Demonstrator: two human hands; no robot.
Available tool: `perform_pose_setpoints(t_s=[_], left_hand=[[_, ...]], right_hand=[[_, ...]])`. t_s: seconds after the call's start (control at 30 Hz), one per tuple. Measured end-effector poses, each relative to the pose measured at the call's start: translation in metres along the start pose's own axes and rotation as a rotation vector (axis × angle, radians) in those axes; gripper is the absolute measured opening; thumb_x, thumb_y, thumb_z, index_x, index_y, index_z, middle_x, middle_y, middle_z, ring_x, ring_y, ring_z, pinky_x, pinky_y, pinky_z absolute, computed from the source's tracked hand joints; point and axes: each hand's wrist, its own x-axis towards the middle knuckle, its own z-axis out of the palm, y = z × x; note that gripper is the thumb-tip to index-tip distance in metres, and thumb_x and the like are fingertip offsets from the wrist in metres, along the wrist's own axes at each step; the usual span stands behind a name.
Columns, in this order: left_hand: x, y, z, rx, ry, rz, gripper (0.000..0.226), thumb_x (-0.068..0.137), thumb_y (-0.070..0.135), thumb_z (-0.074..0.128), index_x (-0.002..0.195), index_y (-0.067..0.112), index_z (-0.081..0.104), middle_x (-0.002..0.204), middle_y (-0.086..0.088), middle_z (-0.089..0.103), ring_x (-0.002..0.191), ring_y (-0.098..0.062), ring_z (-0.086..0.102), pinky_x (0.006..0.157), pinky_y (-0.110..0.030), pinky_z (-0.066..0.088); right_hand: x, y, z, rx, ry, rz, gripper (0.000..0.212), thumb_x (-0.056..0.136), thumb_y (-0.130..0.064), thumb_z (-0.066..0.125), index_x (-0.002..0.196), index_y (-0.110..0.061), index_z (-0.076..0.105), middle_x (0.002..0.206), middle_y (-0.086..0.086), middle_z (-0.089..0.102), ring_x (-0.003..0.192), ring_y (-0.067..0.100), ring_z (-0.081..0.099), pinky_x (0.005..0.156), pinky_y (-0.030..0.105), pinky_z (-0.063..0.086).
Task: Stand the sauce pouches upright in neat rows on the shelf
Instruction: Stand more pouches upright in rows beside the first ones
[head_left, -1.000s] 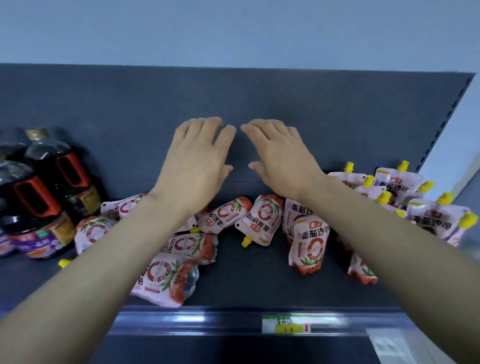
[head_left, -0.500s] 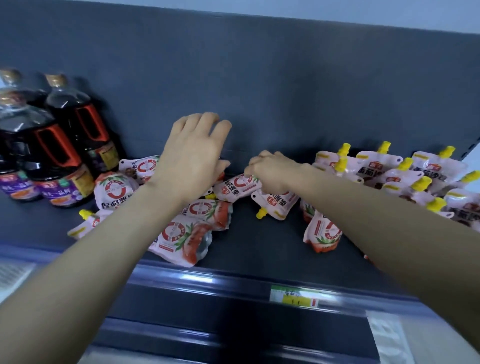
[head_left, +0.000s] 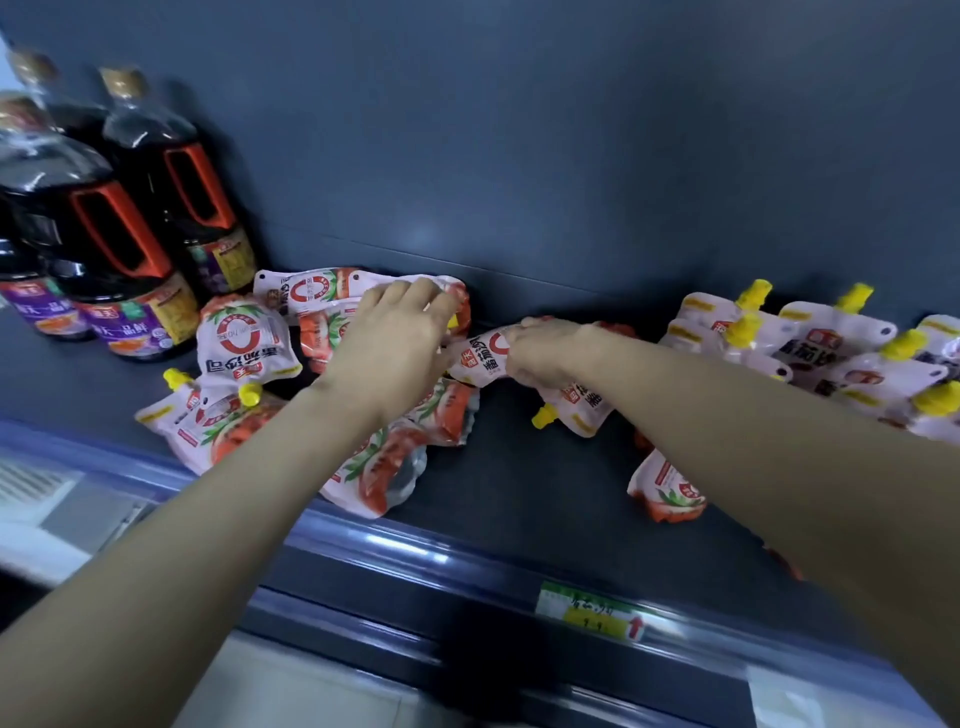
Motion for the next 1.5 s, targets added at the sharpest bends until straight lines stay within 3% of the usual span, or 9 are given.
perform_pose_setpoints(t_s=[0.13, 0.27, 0.5, 0.67, 0.93, 1.03, 1.2, 1.37, 1.5], left_hand=[[0.005, -0.01, 0.016, -0.052, -0.117, -0.074, 0.046, 0.088, 0.032, 0.055, 0.128, 0.01, 0.047, 0.127, -0.013, 0.051, 0.118, -0.033, 0.045, 0.101, -0.041, 0.029], [0.024, -0.012, 0.033, -0.113, -0.203, -0.081, 0.04, 0.089, 0.031, 0.053, 0.123, 0.009, 0.051, 0.123, -0.015, 0.053, 0.115, -0.034, 0.047, 0.098, -0.042, 0.034], [0.061, -0.009, 0.066, -0.091, -0.402, -0.011, 0.033, 0.083, 0.039, 0.059, 0.102, 0.011, 0.058, 0.109, -0.013, 0.061, 0.099, -0.032, 0.057, 0.085, -0.039, 0.042], [0.08, -0.006, 0.08, -0.074, -0.462, 0.085, 0.061, 0.068, 0.059, 0.067, 0.11, 0.014, 0.059, 0.106, -0.008, 0.063, 0.095, -0.028, 0.059, 0.078, -0.035, 0.045], [0.09, 0.008, 0.084, 0.003, -0.523, 0.151, 0.039, 0.07, 0.034, 0.062, 0.101, 0.011, 0.058, 0.087, -0.004, 0.054, 0.073, -0.021, 0.053, 0.059, -0.029, 0.044], [0.09, 0.011, 0.081, 0.052, -0.481, 0.214, 0.023, 0.073, 0.027, 0.061, 0.09, 0.012, 0.057, 0.074, 0.0, 0.046, 0.064, -0.017, 0.046, 0.052, -0.028, 0.039], [0.087, 0.017, 0.077, 0.123, -0.444, 0.286, 0.024, 0.081, 0.014, 0.057, 0.103, 0.006, 0.057, 0.103, -0.012, 0.061, 0.087, -0.027, 0.061, 0.062, -0.031, 0.044], [0.094, 0.014, 0.06, 0.175, -0.306, 0.29, 0.018, 0.085, 0.009, 0.051, 0.101, 0.005, 0.06, 0.105, -0.015, 0.064, 0.094, -0.033, 0.063, 0.064, -0.035, 0.042], [0.11, 0.005, 0.032, 0.123, -0.158, 0.259, 0.015, 0.084, 0.01, 0.05, 0.092, 0.004, 0.061, 0.102, -0.019, 0.065, 0.094, -0.039, 0.061, 0.067, -0.036, 0.04]], right_hand=[[-0.003, 0.017, -0.016, 0.126, 0.067, -0.043, 0.024, 0.076, 0.005, 0.049, 0.066, -0.017, 0.047, 0.093, 0.016, 0.054, 0.08, 0.026, 0.05, 0.053, 0.026, 0.029], [-0.014, 0.043, -0.041, 0.275, 0.184, -0.018, 0.039, 0.073, 0.016, 0.041, 0.055, -0.019, 0.042, 0.067, 0.005, 0.056, 0.075, 0.027, 0.057, 0.046, 0.024, 0.029], [-0.037, 0.071, -0.042, 0.444, 0.367, 0.198, 0.04, 0.084, 0.007, 0.049, 0.057, -0.02, 0.037, 0.074, 0.002, 0.05, 0.078, 0.021, 0.046, 0.06, 0.026, 0.034], [-0.043, 0.079, -0.034, 0.608, 0.456, 0.446, 0.034, 0.084, 0.001, 0.048, 0.059, -0.02, 0.04, 0.088, 0.004, 0.054, 0.083, 0.021, 0.05, 0.068, 0.026, 0.037], [-0.053, 0.072, -0.034, 0.631, 0.272, 0.599, 0.024, 0.087, -0.008, 0.057, 0.108, -0.001, 0.066, 0.101, 0.013, 0.068, 0.092, 0.029, 0.065, 0.083, 0.034, 0.052], [-0.056, 0.07, -0.031, 0.59, 0.225, 0.619, 0.027, 0.085, -0.017, 0.065, 0.104, 0.0, 0.068, 0.095, 0.013, 0.066, 0.086, 0.027, 0.059, 0.076, 0.032, 0.049], [-0.054, 0.071, -0.025, 0.566, 0.22, 0.676, 0.031, 0.08, -0.026, 0.073, 0.1, -0.003, 0.068, 0.089, 0.01, 0.059, 0.091, 0.031, 0.062, 0.073, 0.032, 0.048], [-0.045, 0.078, -0.019, 0.595, 0.29, 0.79, 0.027, 0.085, -0.017, 0.062, 0.064, -0.01, 0.046, 0.084, 0.009, 0.051, 0.078, 0.03, 0.053, 0.067, 0.032, 0.044], [-0.037, 0.085, -0.018, 0.62, 0.343, 0.834, 0.022, 0.086, -0.016, 0.06, 0.069, -0.009, 0.047, 0.084, 0.009, 0.048, 0.077, 0.029, 0.05, 0.065, 0.032, 0.043]])
